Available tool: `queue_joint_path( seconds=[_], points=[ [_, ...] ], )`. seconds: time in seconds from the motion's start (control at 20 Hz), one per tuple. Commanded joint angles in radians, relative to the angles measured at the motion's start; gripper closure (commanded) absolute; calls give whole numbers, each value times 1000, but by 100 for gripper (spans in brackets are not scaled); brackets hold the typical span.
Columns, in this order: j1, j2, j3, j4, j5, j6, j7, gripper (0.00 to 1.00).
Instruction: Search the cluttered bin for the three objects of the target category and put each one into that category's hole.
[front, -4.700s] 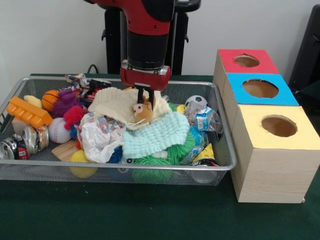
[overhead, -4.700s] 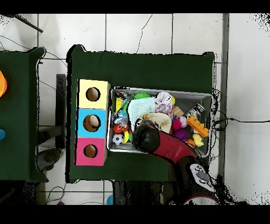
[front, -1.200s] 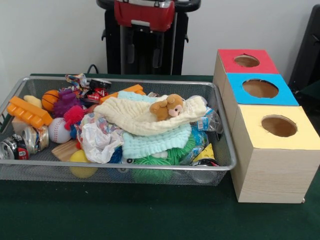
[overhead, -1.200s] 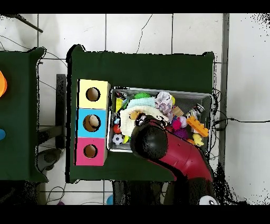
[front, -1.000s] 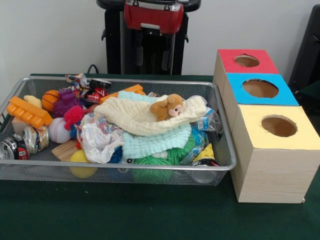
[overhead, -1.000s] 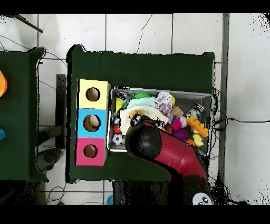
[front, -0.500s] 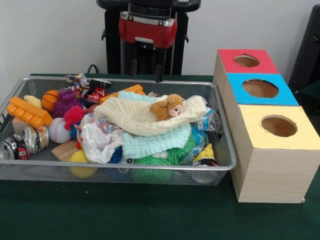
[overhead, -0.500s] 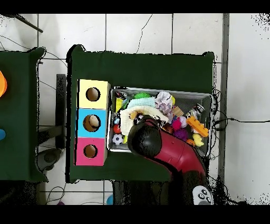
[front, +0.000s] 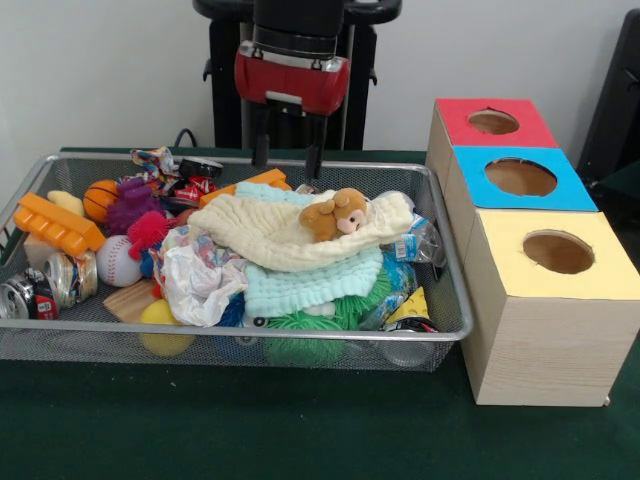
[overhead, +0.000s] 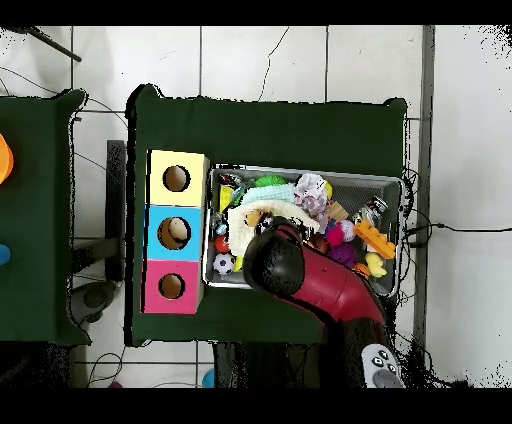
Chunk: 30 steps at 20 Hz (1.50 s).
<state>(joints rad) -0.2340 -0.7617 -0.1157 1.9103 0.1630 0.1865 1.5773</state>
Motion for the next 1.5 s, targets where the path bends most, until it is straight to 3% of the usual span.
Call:
queue_joint_path(
  seconds=[0.05,0.5,0.9,1.25,1.5],
  points=[
    [78,-14,15,27,44,110,234,0],
    [121,3,-4,6,84,116,248,0],
    [59,74,45,26,60,-10,203,0],
    [13,90,75,36,31,-53,183,0],
    [25,102,60,26,31,-52,190,0]
  ],
)
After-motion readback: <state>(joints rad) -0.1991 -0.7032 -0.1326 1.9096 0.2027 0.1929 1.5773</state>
